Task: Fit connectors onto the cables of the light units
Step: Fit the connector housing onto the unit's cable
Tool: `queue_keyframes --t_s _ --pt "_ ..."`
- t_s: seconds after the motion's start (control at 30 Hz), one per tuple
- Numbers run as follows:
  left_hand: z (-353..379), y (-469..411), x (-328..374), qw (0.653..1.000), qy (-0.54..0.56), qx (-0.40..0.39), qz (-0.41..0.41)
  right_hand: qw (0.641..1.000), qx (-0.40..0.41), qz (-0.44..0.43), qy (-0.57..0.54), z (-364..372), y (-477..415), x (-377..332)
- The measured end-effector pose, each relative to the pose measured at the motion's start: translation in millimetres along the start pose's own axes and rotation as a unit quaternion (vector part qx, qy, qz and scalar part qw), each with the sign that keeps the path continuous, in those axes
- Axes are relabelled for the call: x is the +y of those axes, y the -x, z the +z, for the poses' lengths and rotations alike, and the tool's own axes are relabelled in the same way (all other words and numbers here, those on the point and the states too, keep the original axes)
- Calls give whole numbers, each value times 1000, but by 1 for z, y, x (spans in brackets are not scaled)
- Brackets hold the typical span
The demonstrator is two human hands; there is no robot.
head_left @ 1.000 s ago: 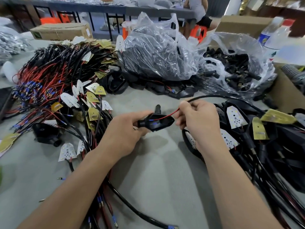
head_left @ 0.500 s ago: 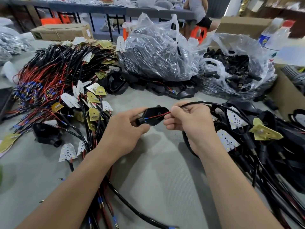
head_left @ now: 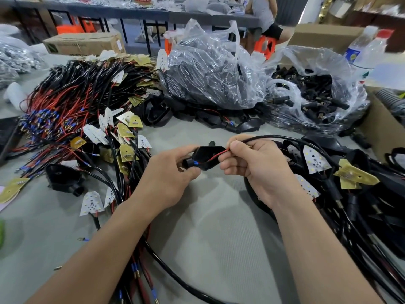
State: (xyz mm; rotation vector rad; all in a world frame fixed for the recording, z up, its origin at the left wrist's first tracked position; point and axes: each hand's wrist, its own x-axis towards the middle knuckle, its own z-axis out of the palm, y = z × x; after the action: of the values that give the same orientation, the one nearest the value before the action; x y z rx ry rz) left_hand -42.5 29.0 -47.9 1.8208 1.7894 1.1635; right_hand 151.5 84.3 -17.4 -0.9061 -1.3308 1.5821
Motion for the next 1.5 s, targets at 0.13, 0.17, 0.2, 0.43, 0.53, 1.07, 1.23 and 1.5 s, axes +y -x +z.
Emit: queue_keyframes --t_s 0.13,0.17,0.2,0.43,0.53,1.07,1.23,1.5 --pt "0 -1 -1 1000 13 -10 4 999 36 -15 4 5 2 0" --pt "1 -1 -2 1000 10 -8 5 1000 29 -7 -1 6 2 0" --pt "1 -1 -2 1000 7 -8 4 1000 17 3 1 8 3 1" --pt "0 0 1 1000 0 -2 9 998 -28 32 46 20 3 9" --pt "0 1 2 1000 8 -6 10 998 -36 31 44 16 2 8" --pt "1 0 7 980 159 -116 -15 879 263 -161 364 36 7 14" --pt "2 -1 10 974 199 -109 -22 956 146 -61 245 25 2 9" --pt "1 -1 8 964 244 -34 -99 918 227 -89 312 20 -1 12"
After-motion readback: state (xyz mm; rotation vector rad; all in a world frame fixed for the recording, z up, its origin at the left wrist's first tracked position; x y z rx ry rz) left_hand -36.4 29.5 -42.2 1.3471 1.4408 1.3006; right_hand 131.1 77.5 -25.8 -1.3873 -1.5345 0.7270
